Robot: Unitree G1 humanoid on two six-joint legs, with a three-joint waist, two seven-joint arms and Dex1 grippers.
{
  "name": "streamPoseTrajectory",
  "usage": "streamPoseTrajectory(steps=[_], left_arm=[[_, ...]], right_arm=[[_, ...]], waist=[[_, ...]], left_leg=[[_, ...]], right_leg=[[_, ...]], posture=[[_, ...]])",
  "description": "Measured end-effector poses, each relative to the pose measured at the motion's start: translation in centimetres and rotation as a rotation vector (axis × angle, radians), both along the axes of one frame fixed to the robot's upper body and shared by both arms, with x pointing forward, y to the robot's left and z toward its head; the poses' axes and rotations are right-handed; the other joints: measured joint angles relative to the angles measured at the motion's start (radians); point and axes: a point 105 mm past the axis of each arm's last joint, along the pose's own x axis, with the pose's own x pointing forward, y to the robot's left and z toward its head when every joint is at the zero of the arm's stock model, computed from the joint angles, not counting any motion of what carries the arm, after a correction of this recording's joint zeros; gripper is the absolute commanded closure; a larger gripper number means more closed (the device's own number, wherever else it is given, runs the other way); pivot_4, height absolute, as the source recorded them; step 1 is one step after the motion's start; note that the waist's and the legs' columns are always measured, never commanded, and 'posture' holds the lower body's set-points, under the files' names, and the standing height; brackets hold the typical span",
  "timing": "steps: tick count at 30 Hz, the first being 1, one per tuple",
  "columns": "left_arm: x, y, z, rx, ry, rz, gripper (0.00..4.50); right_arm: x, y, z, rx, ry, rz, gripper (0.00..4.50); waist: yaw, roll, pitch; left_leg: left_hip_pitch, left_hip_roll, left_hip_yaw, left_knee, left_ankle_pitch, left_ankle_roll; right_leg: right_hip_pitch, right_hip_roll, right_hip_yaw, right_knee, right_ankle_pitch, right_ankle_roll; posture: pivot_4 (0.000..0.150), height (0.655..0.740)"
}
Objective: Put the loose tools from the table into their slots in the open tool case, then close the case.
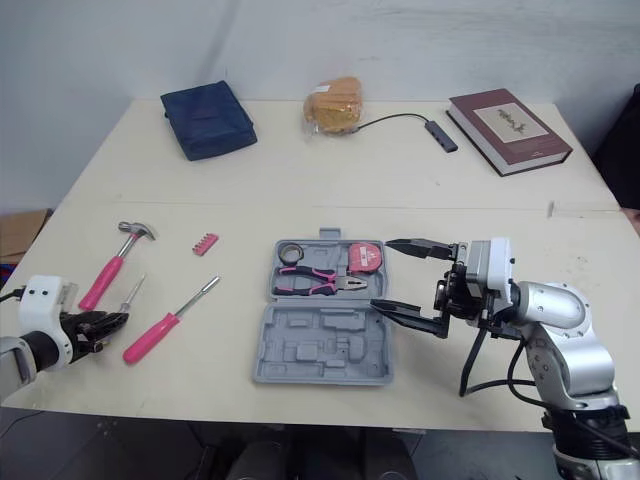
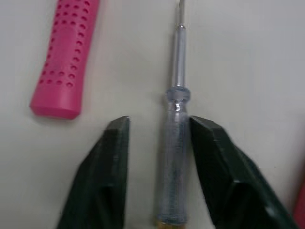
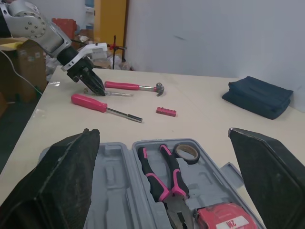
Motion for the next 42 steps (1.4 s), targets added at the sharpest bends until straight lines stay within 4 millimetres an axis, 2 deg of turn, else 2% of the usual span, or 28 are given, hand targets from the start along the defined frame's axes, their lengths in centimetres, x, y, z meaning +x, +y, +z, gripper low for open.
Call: streamPoseTrajectory(steps=[1, 2, 8, 12, 14, 15, 17, 18, 21, 26, 27, 28, 31, 34, 37, 42], left_arm=[[0.0, -0.1, -0.1, -0.001, 0.001, -0.006, 4.36], [0.1, -0.2, -0.1, -0.001, 0.001, -0.008, 4.48], [0.7, -0.6, 0.6, 0.034, -0.065, -0.058, 4.48], [2.3, -2.6, 3.6, 0.116, -0.242, -0.241, 4.48], [3.1, -5.0, 6.6, 0.156, -0.353, -0.405, 4.48], [3.1, -6.0, 7.4, 0.171, -0.376, -0.466, 4.48], [2.9, -10.4, 9.8, 0.212, -0.45, -0.731, 4.48], [2.6, -12.0, 10.2, 0.222, -0.456, -0.834, 4.48], [1.9, -15.3, 9.7, 0.211, -0.4, -1.043, 4.48], [1.5, -18.4, 9.7, 0.248, -0.327, -1.223, 4.48], [1.7, -19.2, 9.4, 0.276, -0.294, -1.262, 4.48], [2.0, -20.9, 8.8, 0.332, -0.255, -1.331, 4.48], [1.4, -24.0, 7.2, 0.375, -0.209, -1.466, 4.48], [1.3, -25.2, 6.1, 0.413, -0.136, -1.525, 4.48], [2.1, -26.4, 5.9, 0.448, -0.117, -1.518, 4.48], [1.9, -27.7, 4.1, 0.437, -0.039, -1.532, 4.48]], right_arm=[[0.0, 0.0, -0.1, -0.006, 0.001, -0.001, 0.0], [-0.1, -0.1, -0.2, -0.014, -0.008, 0.0, 0.0], [-0.8, -0.3, -0.2, -0.093, -0.115, 0.026, 0.0], [-0.9, -0.5, 0.0, -0.111, -0.119, 0.02, 0.0], [-0.9, -0.7, -0.1, -0.132, -0.11, 0.013, 0.0], [-0.9, -0.8, -0.1, -0.136, -0.106, 0.009, 0.0], [-0.8, -0.9, -0.1, -0.143, -0.105, -0.001, 0.0], [-0.8, -1.0, -0.1, -0.148, -0.106, -0.005, 0.0], [-0.7, -1.2, -0.1, -0.188, -0.108, -0.013, 0.0], [-0.6, -1.3, -0.1, -0.211, -0.117, -0.017, 0.0], [-0.5, -1.5, -0.4, -0.227, -0.11, -0.026, 0.0], [-0.5, -1.7, -0.8, -0.249, -0.095, -0.036, 0.0], [-0.6, -1.8, -1.5, -0.273, -0.073, -0.036, 0.0], [-0.8, -2.1, -2.1, -0.279, -0.046, -0.046, 0.0], [-1.0, -2.3, -2.5, -0.279, -0.03, -0.055, 0.0], [-1.6, -2.5, -3.5, -0.281, 0.007, -0.059, 0.0]], waist=[[0.0, 0.001, 0.0], [0.0, 0.001, -0.001], [0.002, 0.001, -0.001], [0.01, -0.004, 0.001], [0.016, -0.005, 0.001], [0.018, -0.005, 0.001], [0.023, -0.005, 0.001], [0.022, -0.005, 0.001], [0.018, -0.004, 0.001], [0.018, -0.005, 0.001], [0.022, -0.005, 0.001], [0.03, -0.006, 0.002], [0.033, -0.006, 0.002], [0.024, -0.007, 0.003], [0.026, -0.008, 0.003], [0.025, -0.009, 0.004]], left_leg=[[0.0, 0.0, 0.0, 0.0, 0.0, 0.0], [0.0, 0.0, 0.0, 0.0, 0.0, 0.0], [0.0, 0.0, 0.0, 0.0, 0.0, 0.0], [-0.003, 0.0, -0.003, 0.0, 0.0, -0.001], [-0.004, 0.0, -0.003, 0.0, 0.0, -0.001], [-0.004, 0.0, -0.003, 0.0, 0.0, -0.002], [-0.004, 0.0, -0.002, 0.0, 0.001, -0.004], [-0.004, 0.0, -0.002, -0.001, 0.001, -0.004], [-0.005, 0.0, -0.002, -0.001, 0.001, -0.004], [-0.005, 0.001, -0.001, 0.001, 0.0, -0.003], [-0.004, 0.0, -0.002, 0.002, 0.0, -0.002], [-0.004, -0.001, -0.003, 0.003, 0.0, 0.0], [-0.005, -0.002, -0.002, 0.004, 0.001, 0.001], [-0.006, -0.002, -0.001, 0.005, 0.002, 0.001], [-0.006, -0.001, -0.001, 0.006, 0.002, 0.002], [-0.006, -0.001, -0.001, 0.01, 0.002, 0.003]], right_leg=[[0.0, 0.0, 0.0, 0.0, 0.0, 0.0], [0.0, 0.0, 0.0, 0.0, 0.0, 0.0], [0.0, 0.0, -0.001, 0.0, 0.0, 0.0], [-0.001, 0.0, -0.003, -0.002, 0.0, -0.001], [-0.001, 0.0, -0.003, -0.004, 0.0, 0.0], [-0.001, 0.0, -0.003, -0.005, 0.0, 0.0], [0.0, 0.0, -0.003, -0.006, 0.0, 0.0], [0.0, 0.0, -0.003, -0.007, 0.0, 0.0], [-0.001, 0.001, -0.003, -0.007, 0.0, 0.0], [-0.001, 0.002, -0.002, -0.004, 0.0, 0.0], [0.0, 0.002, -0.003, -0.003, 0.0, 0.0], [0.001, 0.003, -0.004, -0.004, 0.001, 0.001], [0.001, 0.003, -0.002, -0.004, 0.002, 0.002], [0.0, 0.005, 0.0, -0.004, 0.002, 0.003], [0.0, 0.005, -0.001, -0.002, 0.002, 0.003], [0.0, 0.006, 0.0, 0.0, 0.002, 0.003]], posture=[[0.15, 0.74], [0.15, 0.74], [0.15, 0.74], [0.15, 0.74], [0.15, 0.74], [0.15, 0.74], [0.15, 0.74], [0.15, 0.74], [0.15, 0.74], [0.15, 0.74], [0.15, 0.74], [0.15, 0.74], [0.15, 0.74], [0.15, 0.74], [0.15, 0.74], [0.15, 0.74]])
